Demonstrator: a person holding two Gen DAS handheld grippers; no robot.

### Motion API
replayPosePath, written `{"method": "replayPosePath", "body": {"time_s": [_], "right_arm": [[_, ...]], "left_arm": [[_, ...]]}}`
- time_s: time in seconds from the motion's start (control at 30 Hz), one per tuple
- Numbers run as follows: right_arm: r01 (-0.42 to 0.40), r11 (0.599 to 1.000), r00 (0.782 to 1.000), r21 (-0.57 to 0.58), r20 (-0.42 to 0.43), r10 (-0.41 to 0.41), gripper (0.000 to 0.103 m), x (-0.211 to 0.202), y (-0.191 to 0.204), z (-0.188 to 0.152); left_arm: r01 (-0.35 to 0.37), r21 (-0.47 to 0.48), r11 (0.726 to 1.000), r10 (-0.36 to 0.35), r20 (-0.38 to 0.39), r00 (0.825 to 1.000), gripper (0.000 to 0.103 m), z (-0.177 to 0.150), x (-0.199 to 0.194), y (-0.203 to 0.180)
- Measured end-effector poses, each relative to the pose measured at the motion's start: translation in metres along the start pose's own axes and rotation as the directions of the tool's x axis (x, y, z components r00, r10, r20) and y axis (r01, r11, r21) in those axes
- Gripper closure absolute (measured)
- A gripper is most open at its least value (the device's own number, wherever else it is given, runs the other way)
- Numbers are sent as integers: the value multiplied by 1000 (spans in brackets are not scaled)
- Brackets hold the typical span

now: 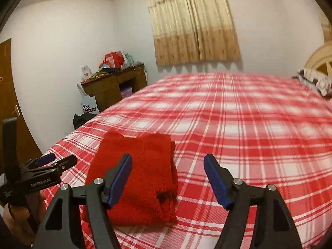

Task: Fold small clothes

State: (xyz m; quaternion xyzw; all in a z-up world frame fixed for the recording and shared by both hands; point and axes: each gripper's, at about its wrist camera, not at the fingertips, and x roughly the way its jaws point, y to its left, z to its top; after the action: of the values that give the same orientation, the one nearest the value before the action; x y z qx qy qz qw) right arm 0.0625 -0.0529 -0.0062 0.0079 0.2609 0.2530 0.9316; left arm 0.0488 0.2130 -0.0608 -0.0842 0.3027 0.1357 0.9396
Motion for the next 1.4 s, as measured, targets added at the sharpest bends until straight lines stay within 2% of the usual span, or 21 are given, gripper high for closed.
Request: {"method": "replayPosePath", "body": {"time_s": [0.33,1.4], "right_arm": [[-29,1000,1000,-7,0,29,27,-15,11,2],[-67,998,997,2,-27,67,27,-16,19,-4]], "left_arm": [[27,7,1000,-27,36,999,4,6,-14,-4],[37,16,999,-38,20,999,4,0,-8,-12]]}}
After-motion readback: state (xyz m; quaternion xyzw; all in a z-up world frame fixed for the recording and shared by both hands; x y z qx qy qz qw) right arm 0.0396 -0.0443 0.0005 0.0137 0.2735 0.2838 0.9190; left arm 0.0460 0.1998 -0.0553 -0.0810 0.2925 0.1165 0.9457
